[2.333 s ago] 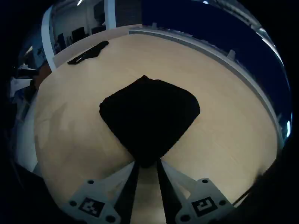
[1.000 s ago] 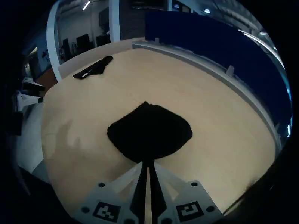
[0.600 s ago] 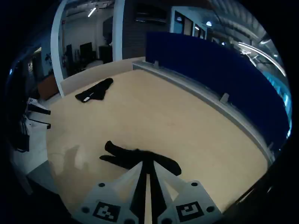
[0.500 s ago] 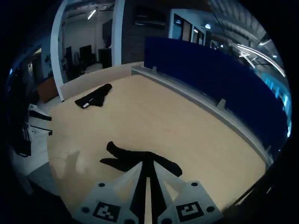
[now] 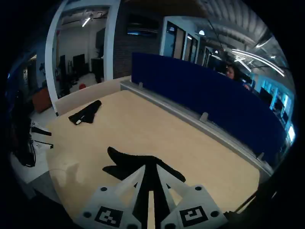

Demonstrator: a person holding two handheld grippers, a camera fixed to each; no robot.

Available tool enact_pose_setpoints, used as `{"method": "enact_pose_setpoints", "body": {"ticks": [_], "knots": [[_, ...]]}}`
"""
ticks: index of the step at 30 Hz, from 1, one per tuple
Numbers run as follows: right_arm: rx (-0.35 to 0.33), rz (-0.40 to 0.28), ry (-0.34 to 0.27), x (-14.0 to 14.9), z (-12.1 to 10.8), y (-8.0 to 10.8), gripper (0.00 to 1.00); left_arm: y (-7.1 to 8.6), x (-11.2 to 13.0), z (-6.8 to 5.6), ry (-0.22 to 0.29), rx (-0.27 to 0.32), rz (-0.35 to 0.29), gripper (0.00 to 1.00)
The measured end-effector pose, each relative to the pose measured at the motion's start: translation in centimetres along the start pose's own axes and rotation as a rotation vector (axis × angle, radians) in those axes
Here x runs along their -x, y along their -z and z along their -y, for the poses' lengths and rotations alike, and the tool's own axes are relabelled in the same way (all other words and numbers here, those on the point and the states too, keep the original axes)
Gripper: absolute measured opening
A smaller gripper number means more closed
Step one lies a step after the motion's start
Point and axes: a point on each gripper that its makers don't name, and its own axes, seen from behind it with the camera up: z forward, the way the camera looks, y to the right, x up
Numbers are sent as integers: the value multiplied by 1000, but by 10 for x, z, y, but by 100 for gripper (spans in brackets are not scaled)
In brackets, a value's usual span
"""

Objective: Fold towel

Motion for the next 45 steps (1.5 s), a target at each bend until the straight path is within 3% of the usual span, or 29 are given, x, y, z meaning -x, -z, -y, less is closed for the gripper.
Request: {"method": "enact_pose_setpoints", "body": {"ticks": [20,35,45], "knots": [[166,42,-64,45,-159,78,5,-7,-12,-31,-33,17,5,93],[226,110,-91,89,-252,106,5,-12,-17,-47,-41,9,30,93],[236,137,-119,109,-295,111,5,-16,-20,-52,-33,2,39,93]]}}
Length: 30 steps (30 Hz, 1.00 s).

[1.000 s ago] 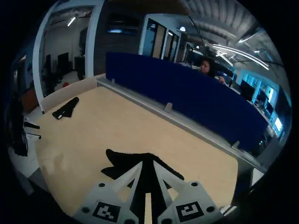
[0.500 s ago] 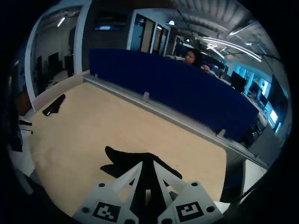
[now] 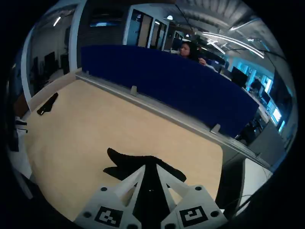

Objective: Fold towel

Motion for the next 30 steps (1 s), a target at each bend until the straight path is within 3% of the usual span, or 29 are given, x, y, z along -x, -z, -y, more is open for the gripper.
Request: {"method": "enact_pose_setpoints", "body": {"ticks": [10,21,30], "knots": [[-1,40,-20,29,-13,2,5,1,-1,-4,-10,-4,8,93],[13,85,-61,74,-21,28,5,0,-5,-14,-14,12,7,93],[34,145,-125,132,-24,49,5,-3,-8,-18,-22,20,9,93]]}}
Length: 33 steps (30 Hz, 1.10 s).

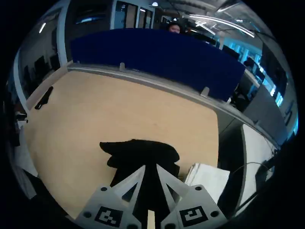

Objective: Fold towel

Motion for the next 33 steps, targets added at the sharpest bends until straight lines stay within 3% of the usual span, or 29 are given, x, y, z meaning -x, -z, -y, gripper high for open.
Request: {"method": "enact_pose_setpoints", "body": {"ticks": [15,33], "knots": [[53,129,-103,103,-7,-1,5,-2,0,-2,-14,0,6,93],[112,206,-236,167,-9,-40,5,-1,2,-1,-48,-12,20,93]]}}
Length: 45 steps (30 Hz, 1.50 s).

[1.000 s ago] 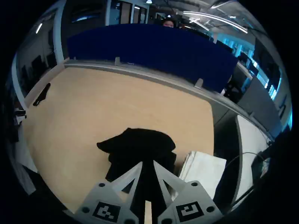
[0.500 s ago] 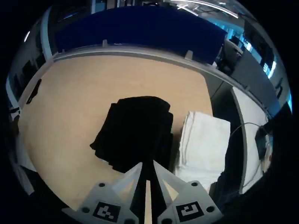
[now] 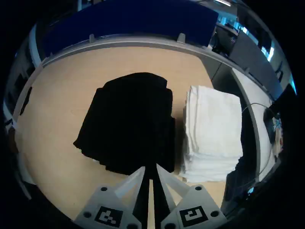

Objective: Fold towel

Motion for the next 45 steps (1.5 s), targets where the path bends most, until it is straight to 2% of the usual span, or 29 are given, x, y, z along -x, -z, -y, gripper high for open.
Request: {"method": "enact_pose_setpoints", "body": {"ticks": [9,17,20,23,27,32,36,40,45], "knots": [[25,2,-52,5,-5,-16,5,-1,-3,-2,-11,0,4,93],[34,-13,-66,5,-4,-18,5,-2,-8,-7,-26,6,4,93],[41,-31,-65,4,-4,-14,9,-3,-8,-7,-27,7,5,93],[54,-54,-62,3,-5,-7,22,-4,-9,-8,-27,8,6,93],[77,-80,-60,4,-8,3,47,-4,-10,-7,-28,8,5,93],[89,-106,-58,5,-8,13,70,-4,-10,-7,-29,12,5,93],[91,-134,-59,-1,-6,18,92,-5,-11,-9,-29,15,4,93],[81,-158,-56,-12,-1,19,99,-4,-11,-9,-31,15,4,93],[65,-182,-42,-33,6,14,100,-2,-10,-7,-26,11,3,93]]}}
